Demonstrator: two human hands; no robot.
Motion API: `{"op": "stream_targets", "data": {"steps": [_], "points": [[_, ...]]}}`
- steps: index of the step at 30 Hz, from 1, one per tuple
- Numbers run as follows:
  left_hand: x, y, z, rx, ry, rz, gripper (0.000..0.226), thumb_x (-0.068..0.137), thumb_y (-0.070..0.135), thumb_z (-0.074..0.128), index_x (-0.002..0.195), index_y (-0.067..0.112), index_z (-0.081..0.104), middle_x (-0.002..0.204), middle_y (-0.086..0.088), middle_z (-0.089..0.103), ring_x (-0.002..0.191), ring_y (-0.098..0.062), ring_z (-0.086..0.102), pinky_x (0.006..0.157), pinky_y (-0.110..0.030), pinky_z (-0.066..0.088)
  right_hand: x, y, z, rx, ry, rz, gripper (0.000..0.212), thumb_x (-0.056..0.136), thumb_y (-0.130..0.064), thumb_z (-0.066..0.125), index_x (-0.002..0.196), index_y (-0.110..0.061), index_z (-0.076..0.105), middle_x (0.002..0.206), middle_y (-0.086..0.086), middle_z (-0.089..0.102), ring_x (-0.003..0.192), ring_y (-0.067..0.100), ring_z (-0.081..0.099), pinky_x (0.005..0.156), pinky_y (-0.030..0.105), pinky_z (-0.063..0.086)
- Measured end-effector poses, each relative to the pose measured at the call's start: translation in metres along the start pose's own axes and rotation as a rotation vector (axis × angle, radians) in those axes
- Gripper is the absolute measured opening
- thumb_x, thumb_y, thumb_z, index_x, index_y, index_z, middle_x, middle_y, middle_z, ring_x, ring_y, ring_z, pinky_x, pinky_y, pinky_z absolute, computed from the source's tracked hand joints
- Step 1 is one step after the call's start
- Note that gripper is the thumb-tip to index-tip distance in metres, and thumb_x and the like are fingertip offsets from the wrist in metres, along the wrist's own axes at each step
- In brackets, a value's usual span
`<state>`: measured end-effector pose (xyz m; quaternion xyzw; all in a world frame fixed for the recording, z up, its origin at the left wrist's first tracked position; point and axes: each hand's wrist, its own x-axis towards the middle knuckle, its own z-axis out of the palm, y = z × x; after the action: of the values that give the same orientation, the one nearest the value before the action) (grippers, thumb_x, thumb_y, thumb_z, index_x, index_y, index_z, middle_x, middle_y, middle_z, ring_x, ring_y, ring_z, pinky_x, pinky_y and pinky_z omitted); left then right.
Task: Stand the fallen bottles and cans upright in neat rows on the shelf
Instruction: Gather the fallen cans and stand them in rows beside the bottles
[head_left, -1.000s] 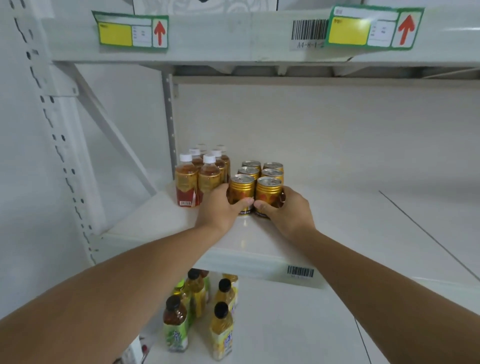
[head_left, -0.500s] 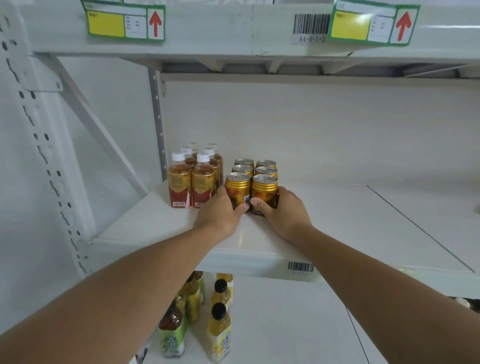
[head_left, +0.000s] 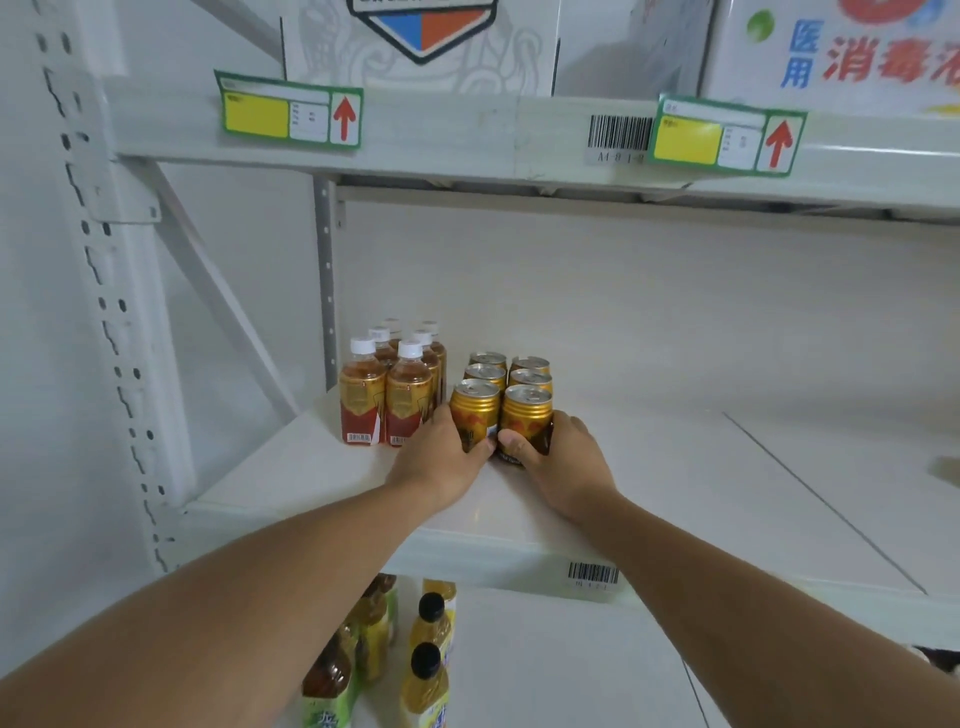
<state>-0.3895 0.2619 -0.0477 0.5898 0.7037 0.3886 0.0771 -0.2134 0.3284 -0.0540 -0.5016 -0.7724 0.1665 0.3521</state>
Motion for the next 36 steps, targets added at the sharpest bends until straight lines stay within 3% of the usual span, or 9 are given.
{"op": "stream_targets", "data": {"steps": [3, 6, 9, 11, 14, 18, 24, 36], "points": [[0.002, 0.002, -0.012, -0.019, -0.041, 0.056, 0.055, 0.103, 0.052, 0.064, 0.149, 0.026, 0.050, 0.139, 0.003, 0.066, 0.128, -0.022, 0.064, 0.107, -0.047, 0.055, -0.003, -0.002, -0.008, -0.028, -0.091, 0.037, 0.097, 0.077, -0.097, 0.039, 0.142, -0.027, 0.052, 0.137, 0.005, 0.054, 0.129, 0.026, 0.051, 0.104, 0.047, 0.047], [-0.004, -0.001, -0.029, 0.194, 0.172, 0.142, 0.032, 0.108, 0.052, 0.047, 0.116, 0.025, 0.062, 0.093, 0.007, 0.072, 0.082, -0.014, 0.071, 0.075, -0.041, 0.063, -0.011, 0.007, -0.031, -0.158, -0.165, 0.000, 0.118, 0.079, -0.100, 0.026, 0.162, -0.016, 0.031, 0.162, 0.012, 0.037, 0.150, 0.031, 0.030, 0.118, 0.051, 0.032], [-0.020, 0.002, -0.048, 0.386, 0.305, 0.252, 0.036, 0.107, 0.049, 0.041, 0.094, 0.024, 0.064, 0.070, 0.011, 0.062, 0.057, -0.007, 0.058, 0.047, -0.029, 0.045, -0.020, 0.022, -0.063, -0.313, -0.186, -0.105, 0.121, 0.079, -0.100, 0.017, 0.168, -0.018, 0.018, 0.170, 0.008, 0.030, 0.155, 0.028, 0.025, 0.121, 0.049, 0.029], [-0.033, 0.006, -0.054, 0.488, 0.247, 0.278, 0.037, 0.106, 0.055, 0.039, 0.092, 0.028, 0.061, 0.076, 0.011, 0.062, 0.062, -0.010, 0.060, 0.050, -0.031, 0.048, -0.024, 0.032, -0.084, -0.389, -0.205, -0.144, 0.118, 0.079, -0.099, 0.013, 0.167, -0.021, 0.020, 0.170, 0.006, 0.031, 0.155, 0.027, 0.027, 0.120, 0.050, 0.032], [-0.052, 0.019, -0.048, 0.530, 0.075, 0.203, 0.044, 0.101, 0.070, 0.037, 0.100, 0.032, 0.059, 0.098, 0.011, 0.063, 0.085, -0.013, 0.065, 0.073, -0.039, 0.059, -0.028, 0.047, -0.110, -0.418, -0.219, -0.154, 0.105, 0.088, -0.092, 0.018, 0.166, -0.022, 0.026, 0.171, 0.004, 0.031, 0.155, 0.028, 0.031, 0.120, 0.051, 0.033], [-0.076, 0.056, -0.027, 0.553, 0.035, -0.041, 0.076, 0.093, 0.088, 0.030, 0.127, 0.027, 0.062, 0.127, 0.003, 0.063, 0.111, -0.023, 0.064, 0.089, -0.045, 0.055, -0.044, 0.072, -0.143, -0.391, -0.255, -0.168, 0.103, 0.091, -0.090, 0.019, 0.165, -0.019, 0.032, 0.171, 0.004, 0.033, 0.155, 0.029, 0.031, 0.122, 0.051, 0.031], [-0.111, 0.131, 0.013, 0.583, -0.061, -0.088, 0.097, 0.089, 0.094, 0.024, 0.157, 0.029, 0.046, 0.160, -0.005, 0.052, 0.141, -0.032, 0.054, 0.106, -0.048, 0.048, -0.077, 0.118, -0.190, -0.408, -0.337, -0.210, 0.097, 0.096, -0.084, 0.023, 0.166, -0.018, 0.030, 0.173, 0.003, 0.030, 0.157, 0.029, 0.029, 0.124, 0.049, 0.028], [-0.129, 0.224, 0.088, 0.604, -0.137, -0.069, 0.107, 0.087, 0.095, 0.022, 0.164, 0.023, 0.038, 0.171, -0.002, 0.037, 0.154, -0.028, 0.039, 0.112, -0.047, 0.041, -0.102, 0.184, -0.265, -0.386, -0.283, -0.201, 0.093, 0.096, -0.082, 0.025, 0.163, -0.019, 0.036, 0.172, 0.003, 0.031, 0.155, 0.029, 0.032, 0.122, 0.047, 0.030]]}}
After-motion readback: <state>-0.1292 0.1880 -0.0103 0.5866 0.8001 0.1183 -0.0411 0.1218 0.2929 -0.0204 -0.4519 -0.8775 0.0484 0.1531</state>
